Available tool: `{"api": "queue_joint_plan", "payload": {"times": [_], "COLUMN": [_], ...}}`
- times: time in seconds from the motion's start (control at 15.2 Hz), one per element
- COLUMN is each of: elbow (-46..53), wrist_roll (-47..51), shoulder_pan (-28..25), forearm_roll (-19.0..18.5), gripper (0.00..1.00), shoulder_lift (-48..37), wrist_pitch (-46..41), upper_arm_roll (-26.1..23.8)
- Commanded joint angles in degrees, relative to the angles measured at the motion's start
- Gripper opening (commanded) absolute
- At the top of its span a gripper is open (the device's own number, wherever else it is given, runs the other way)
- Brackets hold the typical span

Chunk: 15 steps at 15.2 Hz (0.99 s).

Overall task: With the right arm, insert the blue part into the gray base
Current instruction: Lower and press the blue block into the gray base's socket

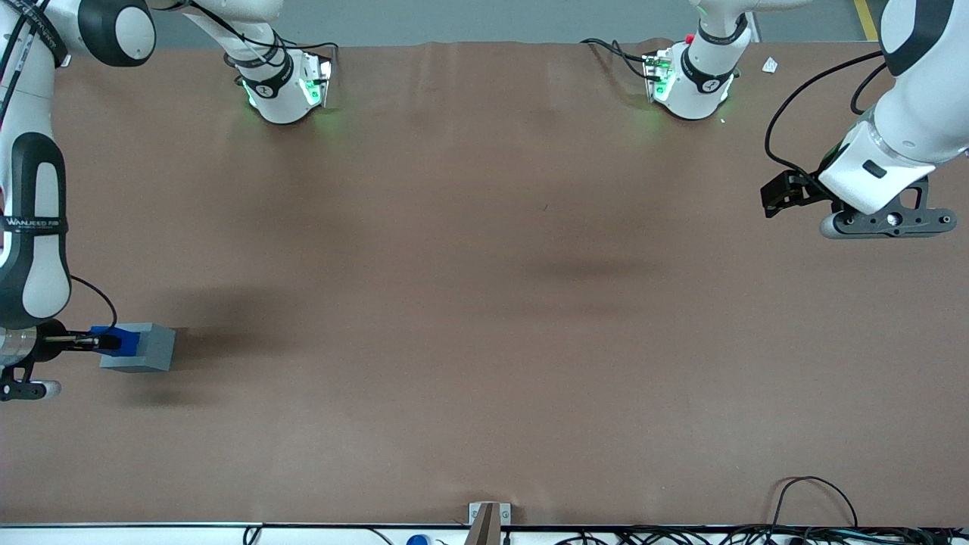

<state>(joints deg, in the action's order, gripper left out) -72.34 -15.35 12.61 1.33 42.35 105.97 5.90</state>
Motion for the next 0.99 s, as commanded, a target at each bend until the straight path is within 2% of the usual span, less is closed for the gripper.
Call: {"api": "queue_joint_plan", "payload": {"times": [0.0,0.92], "elbow": [1.15,1.24], "wrist_roll": [-1.00,-2.23], "shoulder_pan": [0.92,1.36], "forearm_roll": [-0.45,-0.45], "gripper": [0.00,0.00], "shoulder_lift": [0.81,1.60], "wrist_pitch": [-0.32,1.35], "upper_arm_roll": [-0.80,-0.71]}}
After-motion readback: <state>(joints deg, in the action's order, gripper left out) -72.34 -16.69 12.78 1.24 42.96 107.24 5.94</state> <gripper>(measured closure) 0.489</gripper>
